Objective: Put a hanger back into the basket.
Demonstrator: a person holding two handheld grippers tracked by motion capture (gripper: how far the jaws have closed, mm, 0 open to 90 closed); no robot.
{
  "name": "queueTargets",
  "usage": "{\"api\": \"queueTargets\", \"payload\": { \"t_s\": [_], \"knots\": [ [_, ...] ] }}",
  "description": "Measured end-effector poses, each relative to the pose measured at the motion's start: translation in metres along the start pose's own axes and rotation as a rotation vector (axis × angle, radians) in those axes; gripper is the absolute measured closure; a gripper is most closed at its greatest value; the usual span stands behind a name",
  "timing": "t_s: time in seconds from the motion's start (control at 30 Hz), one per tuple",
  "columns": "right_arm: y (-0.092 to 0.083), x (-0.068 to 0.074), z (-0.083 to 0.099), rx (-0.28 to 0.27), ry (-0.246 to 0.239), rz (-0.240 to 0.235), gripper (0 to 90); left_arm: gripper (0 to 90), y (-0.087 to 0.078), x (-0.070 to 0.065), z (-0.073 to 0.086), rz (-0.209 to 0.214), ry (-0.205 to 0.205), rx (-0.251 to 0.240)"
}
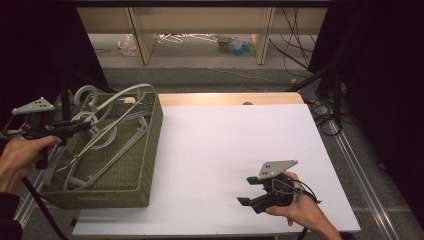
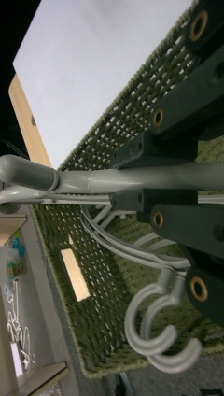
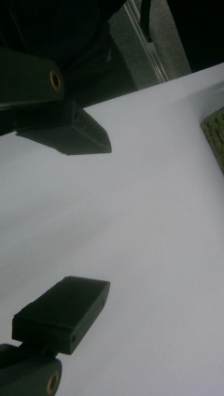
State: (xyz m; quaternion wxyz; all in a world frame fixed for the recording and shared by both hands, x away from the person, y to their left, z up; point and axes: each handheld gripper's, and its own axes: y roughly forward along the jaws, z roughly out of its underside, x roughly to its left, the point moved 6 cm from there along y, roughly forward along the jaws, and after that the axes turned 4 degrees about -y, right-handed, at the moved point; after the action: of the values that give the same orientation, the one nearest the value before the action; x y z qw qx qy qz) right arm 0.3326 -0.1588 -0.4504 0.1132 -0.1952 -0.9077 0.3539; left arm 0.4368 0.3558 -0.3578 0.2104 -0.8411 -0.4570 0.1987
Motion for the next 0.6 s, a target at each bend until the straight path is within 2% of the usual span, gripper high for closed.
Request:
{"api": "queueTargets", "payload": {
  "t_s": [0.13, 0.17, 0.3, 0.37, 0.4, 0.47, 0.53, 0.6],
  "knots": [
    [0.0, -0.001, 0.0, 0.0, 0.002, 0.004, 29.0, 79.2, 0.003, 0.0, 0.005, 0.012, -0.004, 0.008],
    [0.0, -0.001, 0.001, 0.003, 0.003, 0.004, 28.9, 79.2, 0.004, -0.001, 0.006, 0.006, 0.008, 0.017],
    [0.001, -0.001, 0.001, 0.005, 0.003, 0.004, 28.9, 79.2, 0.01, -0.001, 0.011, -0.004, 0.016, 0.061],
    [0.001, -0.001, 0.001, 0.005, 0.003, 0.004, 29.0, 79.2, 0.011, 0.002, 0.015, -0.002, -0.016, 0.06],
    [0.001, -0.001, 0.001, 0.005, 0.003, 0.004, 29.0, 79.2, 0.011, 0.002, 0.015, -0.002, -0.016, 0.06],
    [0.001, 0.0, 0.001, 0.009, 0.0, 0.001, 28.9, 79.2, 0.014, 0.004, 0.021, -0.005, -0.027, 0.097],
    [0.001, -0.001, 0.001, 0.01, 0.003, 0.0, 29.0, 79.3, 0.018, 0.002, 0.023, 0.009, -0.039, 0.087],
    [0.002, -0.001, 0.002, 0.009, 0.004, 0.005, 29.0, 79.2, 0.022, 0.002, 0.025, 0.002, -0.015, 0.112]
  ]
}}
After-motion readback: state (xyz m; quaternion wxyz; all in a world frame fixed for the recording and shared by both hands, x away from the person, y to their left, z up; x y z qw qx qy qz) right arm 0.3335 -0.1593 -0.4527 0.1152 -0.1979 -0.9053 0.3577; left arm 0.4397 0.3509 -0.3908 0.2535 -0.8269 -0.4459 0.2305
